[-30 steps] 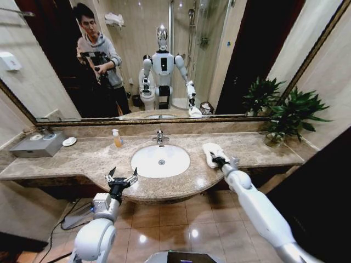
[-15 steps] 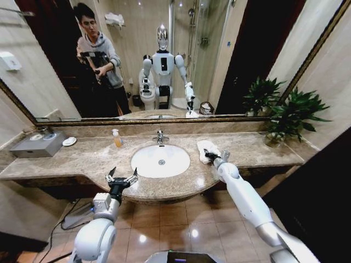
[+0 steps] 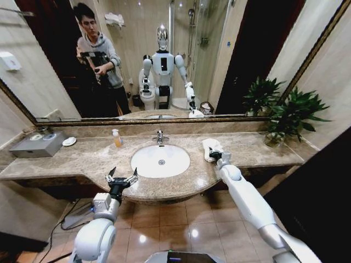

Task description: Pick up the towel from the sink counter and wipe the mirror surface.

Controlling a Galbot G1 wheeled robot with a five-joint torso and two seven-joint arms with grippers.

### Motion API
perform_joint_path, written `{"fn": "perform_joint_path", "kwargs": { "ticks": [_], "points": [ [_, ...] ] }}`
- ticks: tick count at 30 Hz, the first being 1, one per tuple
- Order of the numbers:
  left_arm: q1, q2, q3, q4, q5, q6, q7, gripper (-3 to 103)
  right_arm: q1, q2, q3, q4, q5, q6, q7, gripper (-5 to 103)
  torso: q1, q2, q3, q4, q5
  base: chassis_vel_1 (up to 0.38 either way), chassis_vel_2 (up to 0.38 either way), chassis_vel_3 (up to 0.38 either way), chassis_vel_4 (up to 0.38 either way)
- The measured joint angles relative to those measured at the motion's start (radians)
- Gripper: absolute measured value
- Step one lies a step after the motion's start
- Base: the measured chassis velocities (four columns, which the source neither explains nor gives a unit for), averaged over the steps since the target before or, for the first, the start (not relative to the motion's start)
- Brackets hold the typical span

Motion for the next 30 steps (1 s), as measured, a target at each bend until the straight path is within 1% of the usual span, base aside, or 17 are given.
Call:
{"fn": "perform_joint_path", "kwargs": {
  "ticks": [2, 5, 6, 7, 8, 9, 10, 14, 15, 16, 19, 22, 23, 25, 26, 28, 30],
  "points": [
    [0.0, 0.0, 0.0, 0.0, 0.0, 0.0, 0.0, 100, 0.0, 0.001, 0.0, -0.003, -0.005, 0.0, 0.0, 13, 0.0, 0.0, 0.0, -0.0001, 0.0, 0.0, 0.0, 0.0, 0.0],
    [0.0, 0.0, 0.0, 0.0, 0.0, 0.0, 0.0, 100, 0.0, 0.009, -0.003, -0.019, -0.024, -0.001, 0.009, 27, 0.0, 0.0, 0.0, 0.0, 0.0001, 0.0, 0.0, 0.0, 0.0],
    [0.0, 0.0, 0.0, 0.0, 0.0, 0.0, 0.0, 100, 0.0, 0.009, -0.003, -0.019, -0.024, -0.001, 0.009, 27, 0.0, 0.0, 0.0, 0.0, 0.0001, 0.0, 0.0, 0.0, 0.0],
    [0.0, 0.0, 0.0, 0.0, 0.0, 0.0, 0.0, 100, 0.0, 0.01, -0.003, -0.022, -0.031, -0.003, 0.01, 32, 0.0, 0.0, 0.0, 0.0, 0.0001, 0.0, 0.0, 0.0, 0.0],
    [0.0, 0.0, 0.0, 0.0, 0.0, 0.0, 0.0, 100, 0.0, 0.01, -0.003, -0.023, -0.041, -0.006, 0.012, 32, 0.0, 0.0, 0.0, 0.0, 0.0, 0.0, 0.0, 0.0, 0.0],
    [0.0, 0.0, 0.0, 0.0, 0.0, 0.0, 0.0, 100, -0.001, 0.009, -0.003, -0.024, -0.05, -0.009, 0.012, 37, 0.0, 0.0, 0.0, 0.0, 0.0, 0.0, 0.0, 0.0, 0.0],
    [0.0, 0.0, 0.0, 0.0, 0.0, 0.0, 0.0, 100, -0.001, 0.009, -0.003, -0.024, -0.05, -0.009, 0.012, 37, 0.0, 0.0, 0.0, 0.0, 0.0, 0.0, 0.0, 0.0, 0.0],
    [0.0, 0.0, 0.0, 0.0, 0.0, 0.0, 0.0, 100, -0.005, 0.001, -0.002, -0.014, -0.055, -0.021, 0.026, 59, 0.0, 0.0, 0.0, 0.0, 0.0, 0.0, 0.0, 0.0, 0.0],
    [0.0, 0.0, 0.0, 0.0, 0.0, 0.0, 0.0, 100, -0.005, 0.001, -0.002, -0.014, -0.055, -0.021, 0.026, 59, 0.0, 0.0, 0.0, 0.0, 0.0, 0.0, 0.0, 0.0, 0.0],
    [0.0, 0.0, 0.0, 0.0, 0.0, 0.0, 0.0, 100, -0.007, -0.003, 0.0, -0.007, -0.056, -0.022, 0.033, 65, 0.0, 0.0, 0.0, 0.0, 0.0, 0.0, 0.0, 0.0, 0.0],
    [0.0, 0.0, 0.0, 0.0, 0.0, 0.0, 0.0, 100, -0.014, -0.012, 0.005, 0.008, -0.068, -0.02, 0.043, 70, 0.0, 0.0, 0.0, 0.0, 0.0, 0.0, 0.0, 0.0, 0.0],
    [0.0, 0.0, 0.0, 0.0, 0.0, 0.0, 0.0, 100, -0.025, -0.02, -0.001, 0.044, -0.107, -0.007, 0.074, 86, 0.0, 0.0, 0.0, -0.0004, -0.0001, 0.0, 0.0, 0.0, 0.0],
    [0.0, 0.0, 0.0, 0.0, 0.0, 0.0, 0.0, 100, -0.025, -0.02, -0.001, 0.044, -0.107, -0.007, 0.074, 86, 0.0, 0.0, 0.0, -0.0004, -0.0001, 0.0, 0.0, 0.0, 0.0],
    [0.0, 0.0, 0.0, 0.0, 0.0, 0.0, 0.0, 100, -0.018, -0.011, -0.011, 0.05, -0.117, -0.028, 0.105, 96, 0.0, 0.0, 0.0, -0.0002, 0.0, 0.0, 0.0, 0.0, 0.0],
    [0.0, 0.0, 0.0, 0.0, 0.0, 0.0, 0.0, 100, -0.007, -0.001, -0.017, 0.044, -0.117, -0.046, 0.12, 99, 0.0, 0.0, 0.0, 0.0, 0.0001, 0.0, 0.0, 0.0, 0.0],
    [0.0, 0.0, 0.0, 0.0, 0.0, 0.0, 0.0, 100, 0.002, 0.004, -0.02, 0.036, -0.11, -0.06, 0.131, 99, 0.0, 0.0, 0.0, 0.0002, 0.0, 0.0, 0.0, 0.0, 0.0],
    [0.0, 0.0, 0.0, 0.0, 0.0, 0.0, 0.0, 100, 0.029, 0.018, -0.035, 0.014, -0.043, -0.112, 0.163, 100, 0.0, 0.0, 0.0, 0.0001, 0.0, 0.0, 0.0, 0.0, 0.0]
  ]
}}
